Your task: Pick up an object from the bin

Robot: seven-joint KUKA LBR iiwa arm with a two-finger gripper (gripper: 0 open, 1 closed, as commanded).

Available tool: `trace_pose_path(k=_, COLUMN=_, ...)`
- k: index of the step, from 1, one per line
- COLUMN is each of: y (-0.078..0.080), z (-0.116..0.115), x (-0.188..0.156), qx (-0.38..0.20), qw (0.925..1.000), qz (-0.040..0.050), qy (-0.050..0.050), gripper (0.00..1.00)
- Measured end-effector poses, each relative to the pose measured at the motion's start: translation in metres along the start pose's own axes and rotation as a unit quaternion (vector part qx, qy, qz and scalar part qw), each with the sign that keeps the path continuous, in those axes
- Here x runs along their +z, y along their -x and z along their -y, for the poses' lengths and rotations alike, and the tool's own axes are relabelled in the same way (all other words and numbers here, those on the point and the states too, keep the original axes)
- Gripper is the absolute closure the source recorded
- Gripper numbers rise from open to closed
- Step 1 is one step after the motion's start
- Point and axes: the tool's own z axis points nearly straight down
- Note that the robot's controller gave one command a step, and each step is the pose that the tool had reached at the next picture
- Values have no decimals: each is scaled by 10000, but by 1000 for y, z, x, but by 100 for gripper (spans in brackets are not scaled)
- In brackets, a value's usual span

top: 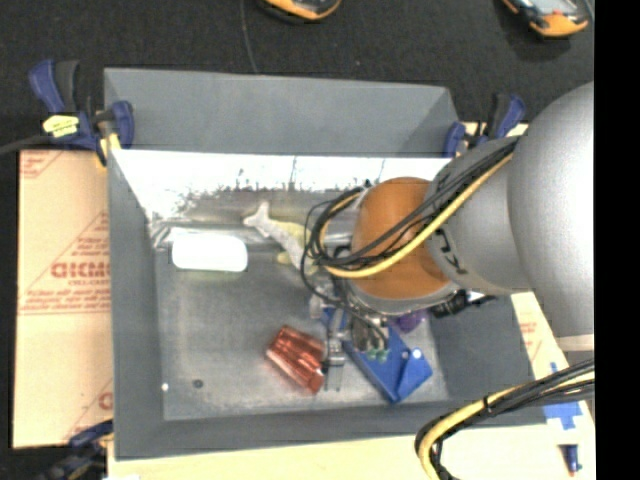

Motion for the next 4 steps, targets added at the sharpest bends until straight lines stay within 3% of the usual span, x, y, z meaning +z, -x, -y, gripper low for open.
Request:
trace_pose_path(k=1, y=10, z=9, x=-13, qx=11, qw=9999, qz=98, qy=34, gripper=0)
trace_pose_path(k=2, y=-16, z=-40, x=8, qx=-384, qw=9991, qz=-155, qy=48, gripper=0)
trace_pose_path(k=3, y=-20, z=-64, x=19, qx=-359, qw=9993, qz=-52, qy=46, gripper=0)
trace_pose_path(k=4, y=-26, z=-47, x=22, qx=-312, qw=9995, qz=-100, qy=43, gripper=0)
